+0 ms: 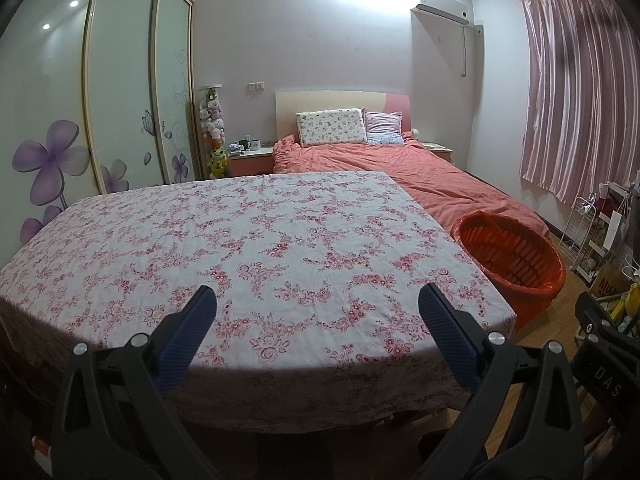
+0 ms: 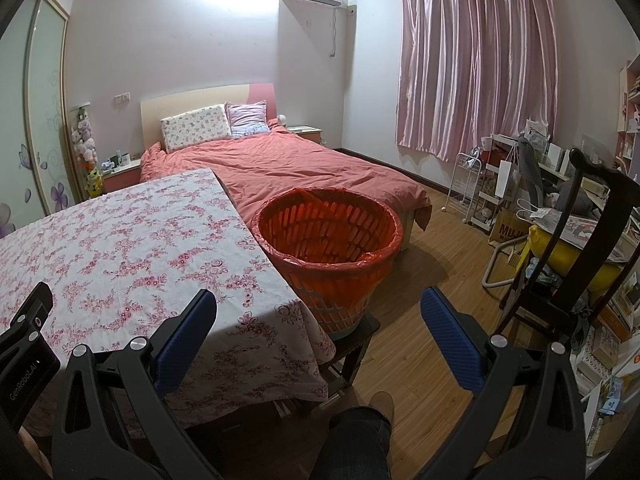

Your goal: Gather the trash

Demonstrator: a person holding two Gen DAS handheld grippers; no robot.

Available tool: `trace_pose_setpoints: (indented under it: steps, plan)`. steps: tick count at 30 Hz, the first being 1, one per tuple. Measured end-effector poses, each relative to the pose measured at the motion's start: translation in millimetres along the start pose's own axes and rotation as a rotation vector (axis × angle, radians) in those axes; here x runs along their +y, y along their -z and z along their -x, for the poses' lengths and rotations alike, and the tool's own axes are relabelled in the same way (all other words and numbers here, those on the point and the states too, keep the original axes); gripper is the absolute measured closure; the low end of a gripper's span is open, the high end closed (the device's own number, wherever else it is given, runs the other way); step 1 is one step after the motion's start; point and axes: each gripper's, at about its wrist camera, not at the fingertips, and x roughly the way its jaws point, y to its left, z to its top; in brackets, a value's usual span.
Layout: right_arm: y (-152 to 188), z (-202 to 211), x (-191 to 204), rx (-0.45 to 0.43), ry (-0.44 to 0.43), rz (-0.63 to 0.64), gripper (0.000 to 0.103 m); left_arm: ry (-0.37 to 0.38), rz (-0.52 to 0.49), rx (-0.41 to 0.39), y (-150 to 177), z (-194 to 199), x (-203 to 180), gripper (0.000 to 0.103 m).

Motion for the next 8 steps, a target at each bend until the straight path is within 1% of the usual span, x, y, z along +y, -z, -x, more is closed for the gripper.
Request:
trace_pose_setpoints:
  steps: [8]
  plan:
    - [-0.3, -0.1, -0.1, 0.001, 0.0, 0.0, 0.002, 0.001, 0.001, 0.004, 0.0, -0.5, 0.9, 0.004]
